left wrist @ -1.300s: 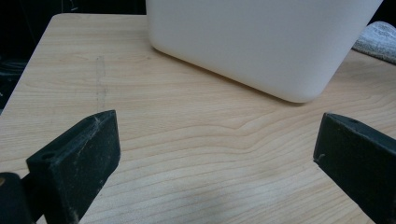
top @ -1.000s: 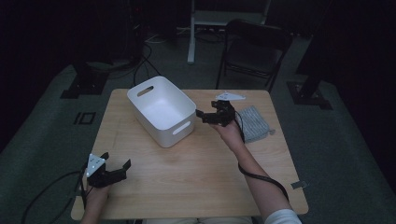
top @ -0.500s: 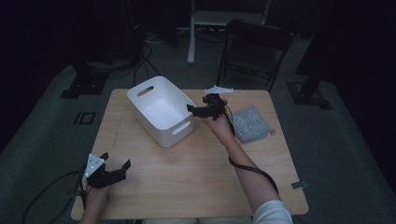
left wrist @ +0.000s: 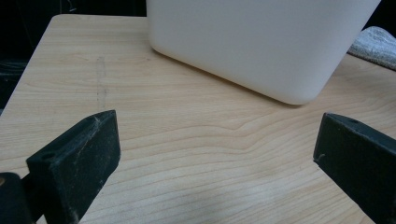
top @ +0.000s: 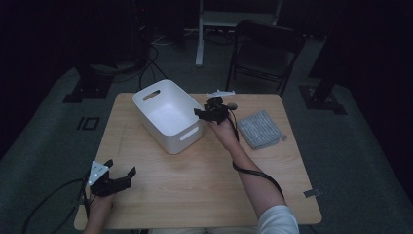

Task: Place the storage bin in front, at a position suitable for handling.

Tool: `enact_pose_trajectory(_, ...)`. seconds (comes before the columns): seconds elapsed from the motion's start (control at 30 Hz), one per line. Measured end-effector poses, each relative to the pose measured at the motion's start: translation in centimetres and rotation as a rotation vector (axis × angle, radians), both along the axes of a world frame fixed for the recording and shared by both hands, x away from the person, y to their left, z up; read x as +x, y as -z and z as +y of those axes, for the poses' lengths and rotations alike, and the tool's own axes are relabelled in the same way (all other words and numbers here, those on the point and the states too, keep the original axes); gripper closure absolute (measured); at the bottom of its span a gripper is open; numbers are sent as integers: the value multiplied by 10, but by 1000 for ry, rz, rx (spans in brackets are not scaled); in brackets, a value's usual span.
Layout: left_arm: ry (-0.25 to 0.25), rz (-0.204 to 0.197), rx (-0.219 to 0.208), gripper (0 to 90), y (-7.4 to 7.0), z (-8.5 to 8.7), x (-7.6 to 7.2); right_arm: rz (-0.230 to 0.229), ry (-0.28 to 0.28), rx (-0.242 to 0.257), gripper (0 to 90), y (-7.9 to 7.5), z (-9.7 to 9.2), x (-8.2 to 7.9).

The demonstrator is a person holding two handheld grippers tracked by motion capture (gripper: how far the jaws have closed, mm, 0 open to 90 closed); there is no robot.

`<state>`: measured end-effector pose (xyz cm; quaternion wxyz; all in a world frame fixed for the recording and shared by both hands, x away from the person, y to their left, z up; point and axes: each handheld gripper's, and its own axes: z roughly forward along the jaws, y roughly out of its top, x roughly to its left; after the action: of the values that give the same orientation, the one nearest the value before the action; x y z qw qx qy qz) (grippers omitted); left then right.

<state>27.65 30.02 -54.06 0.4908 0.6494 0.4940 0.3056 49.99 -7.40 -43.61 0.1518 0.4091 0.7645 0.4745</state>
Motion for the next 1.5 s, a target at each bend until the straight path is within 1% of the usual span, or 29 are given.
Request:
enact_pose_trajectory(0.07,2,1,2,10,0,0,0,8,-3,-16,564,0,2,1)
enact_pose_trajectory(0.13,2,0,2,10,0,0,0,15,-9,-30,604,1,5,3)
enact_pose_trajectory(0.2,0,-1,1,10,0,0,0,22,-1,-42,646,1,8,4)
enact_pose_trajectory(0.23,0,-1,0,10,0,0,0,24,0,-54,677,2,10,5)
enact_pose_trajectory(0.3,0,-1,1,10,0,0,0,34,11,-75,710,3,13,7)
enact_pose_trajectory(0.33,0,-1,1,10,0,0,0,31,19,-89,735,4,14,7)
enact_pose_trajectory(0.37,1,0,1,10,0,0,0,33,22,-91,739,5,14,8)
enact_pose_trajectory(0.43,1,1,0,10,0,1,0,42,33,-77,778,4,13,9)
enact_pose_trajectory(0.53,1,1,0,10,0,1,0,35,40,-89,848,2,13,10)
enact_pose_trajectory(0.63,1,0,1,10,0,0,0,24,34,-126,860,0,15,10)
enact_pose_trajectory(0.67,1,0,1,10,0,0,0,25,35,-129,861,-1,16,10)
enact_pose_trajectory(0.87,0,1,4,10,0,0,0,26,31,-132,864,-1,15,9)
enact_pose_trajectory(1.03,1,2,4,10,0,0,0,25,10,-144,865,-1,14,8)
enact_pose_trajectory(1.2,3,4,6,10,0,-1,0,31,2,-138,866,-1,11,5)
enact_pose_trajectory(1.5,2,7,10,10,1,-1,0,35,-21,-153,867,-2,4,0)
